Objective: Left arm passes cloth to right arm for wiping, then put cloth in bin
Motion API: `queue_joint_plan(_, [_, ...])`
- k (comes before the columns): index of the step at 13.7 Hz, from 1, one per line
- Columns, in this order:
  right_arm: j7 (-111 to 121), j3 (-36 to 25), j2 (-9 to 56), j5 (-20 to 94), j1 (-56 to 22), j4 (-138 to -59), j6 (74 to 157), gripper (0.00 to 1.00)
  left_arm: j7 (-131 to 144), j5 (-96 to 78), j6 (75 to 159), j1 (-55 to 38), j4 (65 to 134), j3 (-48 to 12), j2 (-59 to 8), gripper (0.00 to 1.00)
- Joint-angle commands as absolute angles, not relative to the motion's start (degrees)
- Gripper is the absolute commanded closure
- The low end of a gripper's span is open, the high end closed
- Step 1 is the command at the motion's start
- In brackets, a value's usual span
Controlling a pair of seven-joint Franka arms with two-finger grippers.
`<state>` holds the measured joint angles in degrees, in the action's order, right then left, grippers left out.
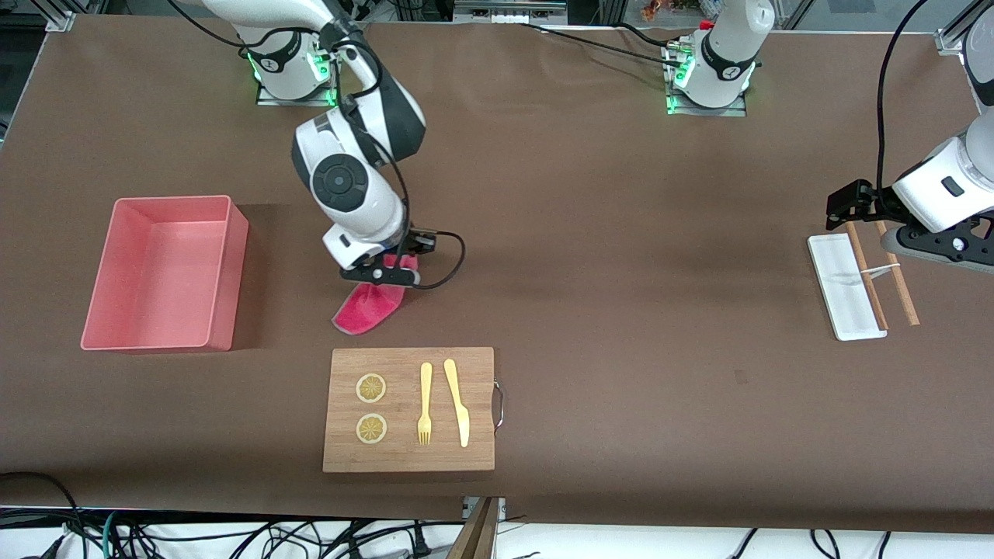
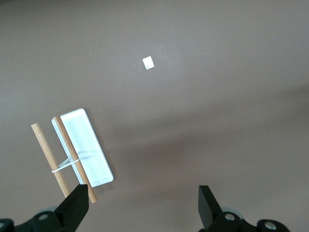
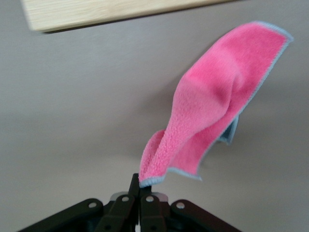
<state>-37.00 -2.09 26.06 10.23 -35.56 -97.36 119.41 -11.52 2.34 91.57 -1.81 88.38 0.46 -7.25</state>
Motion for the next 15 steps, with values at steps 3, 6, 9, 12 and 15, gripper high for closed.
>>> queue_joint_plan(3, [-51.6, 3.2, 28.5, 13.2, -36.7, -89.7, 115.5, 1.0, -12.6, 3.4, 90.8, -1.7, 86.6, 0.4, -7.9, 0.0])
queue_joint_plan(6, [-53.5, 3.5, 28.6, 16.5, -36.4, -85.9, 112.4, 1.0, -12.7, 3.4, 90.7, -1.6, 86.7, 0.4, -7.9, 0.0])
queue_joint_plan(9, [-46.8, 3.3, 28.5, 16.6, -33.2, -87.1, 111.4, 1.0, -12.6, 3.4, 90.7, -1.6, 86.7, 0.4, -7.9, 0.0])
queue_joint_plan(12, [-40.7, 2.5, 28.7, 15.8, -29.2, -90.7, 111.2, 1.0, -12.2, 3.3, 90.7, -1.7, 86.7, 0.4, -8.0, 0.0])
queue_joint_plan(15, [-28.2, -3.0, 28.6, 14.2, -27.3, -94.1, 111.2, 1.0, -12.2, 3.3, 90.7, -1.7, 86.7, 0.4, -7.9, 0.0])
